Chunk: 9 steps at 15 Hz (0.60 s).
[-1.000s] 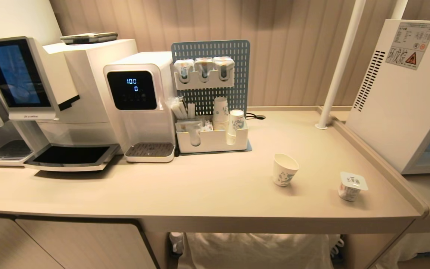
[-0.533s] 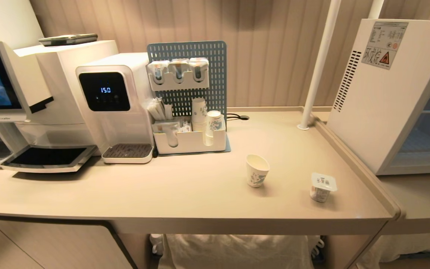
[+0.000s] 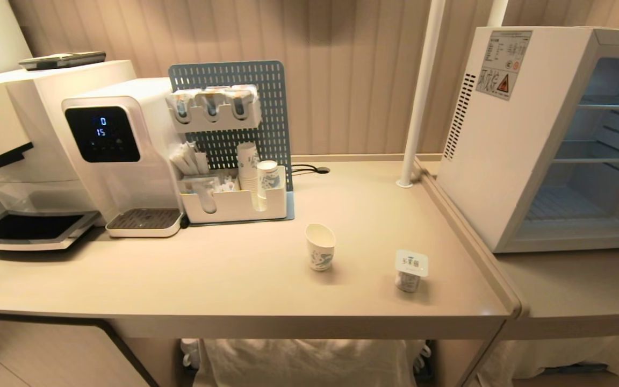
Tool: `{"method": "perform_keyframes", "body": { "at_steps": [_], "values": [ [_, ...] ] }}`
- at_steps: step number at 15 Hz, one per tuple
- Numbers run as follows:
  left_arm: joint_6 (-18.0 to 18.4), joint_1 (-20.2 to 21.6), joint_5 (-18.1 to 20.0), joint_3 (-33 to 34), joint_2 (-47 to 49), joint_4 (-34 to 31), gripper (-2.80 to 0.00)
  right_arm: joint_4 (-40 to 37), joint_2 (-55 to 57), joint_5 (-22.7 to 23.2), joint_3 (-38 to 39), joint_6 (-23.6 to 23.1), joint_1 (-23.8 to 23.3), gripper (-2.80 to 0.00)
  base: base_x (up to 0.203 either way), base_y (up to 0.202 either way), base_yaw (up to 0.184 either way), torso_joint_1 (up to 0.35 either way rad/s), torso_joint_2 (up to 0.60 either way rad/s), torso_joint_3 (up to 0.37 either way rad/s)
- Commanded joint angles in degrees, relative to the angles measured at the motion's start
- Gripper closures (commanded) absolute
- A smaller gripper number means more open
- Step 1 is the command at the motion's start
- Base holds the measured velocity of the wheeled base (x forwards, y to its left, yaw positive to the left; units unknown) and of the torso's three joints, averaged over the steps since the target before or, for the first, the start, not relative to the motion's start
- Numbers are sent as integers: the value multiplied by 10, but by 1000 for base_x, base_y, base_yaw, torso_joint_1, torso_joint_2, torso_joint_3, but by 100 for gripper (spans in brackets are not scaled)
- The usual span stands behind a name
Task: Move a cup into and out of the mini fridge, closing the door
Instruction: Close the freezer door
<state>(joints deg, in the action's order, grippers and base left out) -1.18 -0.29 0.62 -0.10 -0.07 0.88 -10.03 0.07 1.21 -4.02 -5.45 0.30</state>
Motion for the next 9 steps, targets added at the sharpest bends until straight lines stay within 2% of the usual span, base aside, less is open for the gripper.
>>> {"method": "perform_keyframes", "body": {
  "at_steps": [1, 9],
  "values": [
    [0, 0, 0, 0, 0, 0, 0, -2, -1, 0, 0, -1, 0, 0, 0, -196, -1, 2, 2, 2],
    [0, 0, 0, -1, 1, -2, 0, -2, -1, 0, 0, -1, 0, 0, 0, -192, -2, 3, 2, 3]
  ]
}}
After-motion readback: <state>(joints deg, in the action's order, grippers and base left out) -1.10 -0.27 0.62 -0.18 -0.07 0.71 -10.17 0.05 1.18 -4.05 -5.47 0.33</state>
